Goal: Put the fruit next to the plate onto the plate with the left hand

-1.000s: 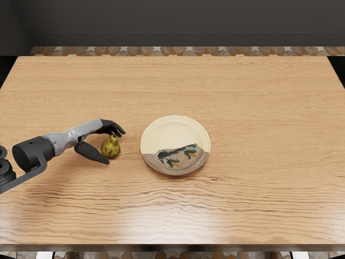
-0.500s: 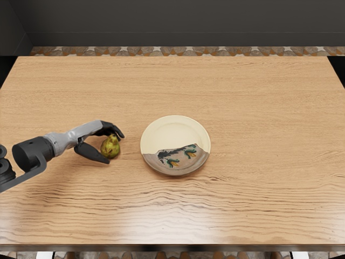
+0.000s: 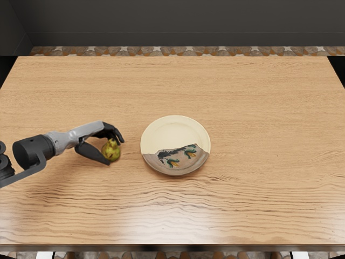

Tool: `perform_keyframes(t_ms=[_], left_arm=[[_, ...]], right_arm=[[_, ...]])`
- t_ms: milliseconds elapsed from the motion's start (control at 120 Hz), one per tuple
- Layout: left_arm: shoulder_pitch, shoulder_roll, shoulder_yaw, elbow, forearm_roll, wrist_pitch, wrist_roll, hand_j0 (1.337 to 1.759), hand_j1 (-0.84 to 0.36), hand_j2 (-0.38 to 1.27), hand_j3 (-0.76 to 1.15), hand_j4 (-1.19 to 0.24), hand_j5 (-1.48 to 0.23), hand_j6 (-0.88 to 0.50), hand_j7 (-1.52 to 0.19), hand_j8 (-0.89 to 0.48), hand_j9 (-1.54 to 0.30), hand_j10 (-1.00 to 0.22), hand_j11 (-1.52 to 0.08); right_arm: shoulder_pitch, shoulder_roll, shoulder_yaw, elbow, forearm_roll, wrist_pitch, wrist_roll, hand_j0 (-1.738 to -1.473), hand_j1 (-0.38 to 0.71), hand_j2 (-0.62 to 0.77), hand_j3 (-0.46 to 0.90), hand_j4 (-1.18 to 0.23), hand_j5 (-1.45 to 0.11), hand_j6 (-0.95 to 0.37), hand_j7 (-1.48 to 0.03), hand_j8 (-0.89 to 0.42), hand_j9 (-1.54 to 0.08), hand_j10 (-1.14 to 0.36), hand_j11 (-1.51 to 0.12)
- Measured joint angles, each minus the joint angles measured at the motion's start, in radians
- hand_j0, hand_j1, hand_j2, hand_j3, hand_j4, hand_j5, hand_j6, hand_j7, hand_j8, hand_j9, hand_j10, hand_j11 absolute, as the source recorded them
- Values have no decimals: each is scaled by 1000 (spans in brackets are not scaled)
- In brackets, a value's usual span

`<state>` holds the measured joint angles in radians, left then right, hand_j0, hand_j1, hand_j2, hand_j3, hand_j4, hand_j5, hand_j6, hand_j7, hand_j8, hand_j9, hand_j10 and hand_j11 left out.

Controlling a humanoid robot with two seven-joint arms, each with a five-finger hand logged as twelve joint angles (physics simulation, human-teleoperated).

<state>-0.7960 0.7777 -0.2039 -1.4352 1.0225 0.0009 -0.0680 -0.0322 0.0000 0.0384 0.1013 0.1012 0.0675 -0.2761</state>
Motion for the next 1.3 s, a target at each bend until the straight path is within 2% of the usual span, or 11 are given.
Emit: perform_keyframes(t_ms=[242,350,533,683,817,1050,1092,1300], left_arm=[[0,-2,-1,14,-1,-8,0,1657,-243,321,0,-601,-709,-629,-735,-534,-756,-572,-758],[-3,-2,0,16,-1,-18,0,1657,-244,339,0,-618,-730,-621,-757,-540,-776,-589,-777],[-3,-2,-1,19,-1,-30,1,1656,-227,275,0,-653,-750,-599,-803,-526,-813,-615,-813],[-13,-1,1,19,-1,-40,2,1656,-230,313,0,-649,-804,-593,-823,-532,-832,-631,-831],[-20,-1,2,19,-2,-50,3,1655,-213,281,0,-644,-844,-592,-837,-530,-847,-642,-845],[-28,0,1,19,-4,-66,3,1655,-245,359,0,-658,-893,-574,-871,-496,-878,-666,-876],[-28,0,1,19,-5,-67,3,1656,-256,414,0,-663,-895,-580,-874,-491,-881,-671,-879],[-35,1,1,18,-8,-75,2,1656,-267,446,0,-677,-921,-583,-901,-482,-903,-667,-901]], right_arm=[[0,0,0,0,0,0,0,-1658,-349,0,0,-1,0,-1,0,-1,0,0,0],[0,0,0,0,1,0,0,-1658,-349,0,0,-1,0,-1,0,-1,0,0,0],[0,0,0,0,1,0,0,-1658,-349,0,0,0,0,-1,0,-1,0,0,0],[0,0,0,0,2,0,0,-1658,-349,0,0,0,0,-1,0,0,0,0,0],[0,0,0,0,2,0,0,-1658,-349,0,0,0,0,-1,0,0,0,0,0],[0,0,0,0,2,0,0,-1658,-349,0,0,0,0,-1,0,0,0,0,0],[0,0,0,0,2,0,0,-1658,-349,0,0,0,0,-1,0,0,0,0,0],[0,0,0,0,2,0,0,-1658,-349,0,0,0,0,-1,0,0,0,0,0]])
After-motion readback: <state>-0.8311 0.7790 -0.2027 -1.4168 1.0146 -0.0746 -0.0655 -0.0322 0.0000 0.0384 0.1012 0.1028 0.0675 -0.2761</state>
